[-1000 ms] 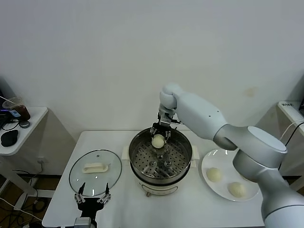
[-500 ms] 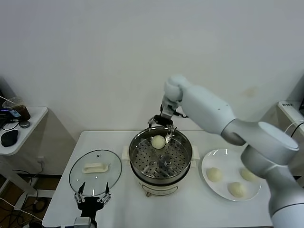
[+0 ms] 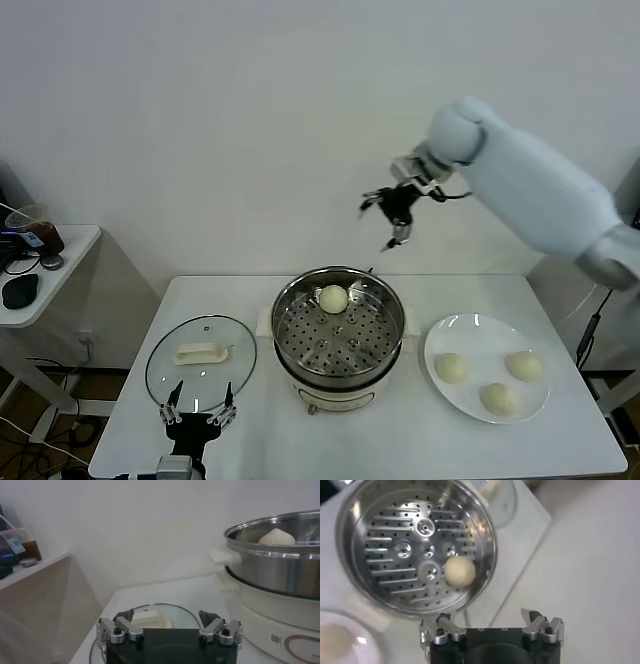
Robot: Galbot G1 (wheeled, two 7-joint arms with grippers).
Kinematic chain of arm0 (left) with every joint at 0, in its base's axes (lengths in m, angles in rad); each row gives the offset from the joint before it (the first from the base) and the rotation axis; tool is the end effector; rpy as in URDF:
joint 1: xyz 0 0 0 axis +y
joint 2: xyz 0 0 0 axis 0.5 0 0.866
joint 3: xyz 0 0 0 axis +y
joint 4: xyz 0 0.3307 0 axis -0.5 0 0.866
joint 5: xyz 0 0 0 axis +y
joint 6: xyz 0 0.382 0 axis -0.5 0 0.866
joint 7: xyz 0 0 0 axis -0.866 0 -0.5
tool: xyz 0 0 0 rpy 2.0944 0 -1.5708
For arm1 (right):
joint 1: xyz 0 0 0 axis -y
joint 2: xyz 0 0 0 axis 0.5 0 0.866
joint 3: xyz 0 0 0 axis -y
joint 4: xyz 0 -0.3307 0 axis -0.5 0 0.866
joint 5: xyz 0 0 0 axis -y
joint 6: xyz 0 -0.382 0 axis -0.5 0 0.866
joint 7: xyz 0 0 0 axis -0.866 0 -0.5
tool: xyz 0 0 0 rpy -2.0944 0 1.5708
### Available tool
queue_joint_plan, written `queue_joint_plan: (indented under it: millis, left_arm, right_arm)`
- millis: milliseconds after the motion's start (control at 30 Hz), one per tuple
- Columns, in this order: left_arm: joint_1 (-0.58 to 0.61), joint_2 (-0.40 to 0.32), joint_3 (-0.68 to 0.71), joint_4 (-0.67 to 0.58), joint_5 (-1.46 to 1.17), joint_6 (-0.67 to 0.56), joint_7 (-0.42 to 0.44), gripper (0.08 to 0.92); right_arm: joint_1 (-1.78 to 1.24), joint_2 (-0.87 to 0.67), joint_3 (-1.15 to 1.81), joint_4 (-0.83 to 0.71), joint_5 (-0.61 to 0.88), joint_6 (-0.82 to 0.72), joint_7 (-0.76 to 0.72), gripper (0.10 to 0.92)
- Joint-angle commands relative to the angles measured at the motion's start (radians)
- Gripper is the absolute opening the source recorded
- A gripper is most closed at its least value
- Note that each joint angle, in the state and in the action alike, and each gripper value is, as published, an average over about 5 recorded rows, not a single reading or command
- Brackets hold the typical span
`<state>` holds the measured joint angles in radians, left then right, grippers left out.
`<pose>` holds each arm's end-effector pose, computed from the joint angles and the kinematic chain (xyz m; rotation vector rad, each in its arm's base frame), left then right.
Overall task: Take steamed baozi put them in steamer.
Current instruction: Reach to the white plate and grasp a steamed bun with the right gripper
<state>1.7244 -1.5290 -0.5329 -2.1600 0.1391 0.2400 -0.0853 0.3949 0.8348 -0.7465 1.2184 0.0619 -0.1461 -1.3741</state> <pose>0.1734 0.0079 -0.2911 0.1173 -2.8083 -0.2761 0.5816 -0.0567 0.0318 1.5145 -1.4975 1.4974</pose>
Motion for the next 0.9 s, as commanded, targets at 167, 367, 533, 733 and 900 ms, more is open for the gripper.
queue_joint_plan:
  millis: [167, 367, 533, 733, 900]
  left_arm:
    - [0.008, 0.01, -0.007, -0.003, -0.013, 0.005, 0.004, 0.823]
    - [0.025, 0.015, -0.023, -0.01, -0.02, 0.01, 0.004, 0.823]
    - [0.039, 0.014, -0.021, -0.006, -0.018, 0.01, 0.001, 0.823]
    - [0.038, 0.011, -0.016, 0.004, -0.015, 0.01, 0.0, 0.823]
    - [0.032, 0.009, -0.017, 0.011, -0.016, 0.011, 0.002, 0.823]
  right_arm:
    - [-0.429, -0.379, 0.192, 0.322, -0.124, -0.324, 0.008, 0.823]
    - [-0.631, -0.358, 0.32, 0.319, -0.223, -0.296, 0.028, 0.823]
    - [-0.715, -0.316, 0.359, 0.29, -0.283, -0.274, 0.035, 0.823]
    - [-0.748, -0.243, 0.369, 0.223, -0.315, -0.253, 0.054, 0.823]
    - [-0.739, -0.179, 0.36, 0.172, -0.33, -0.225, 0.067, 0.823]
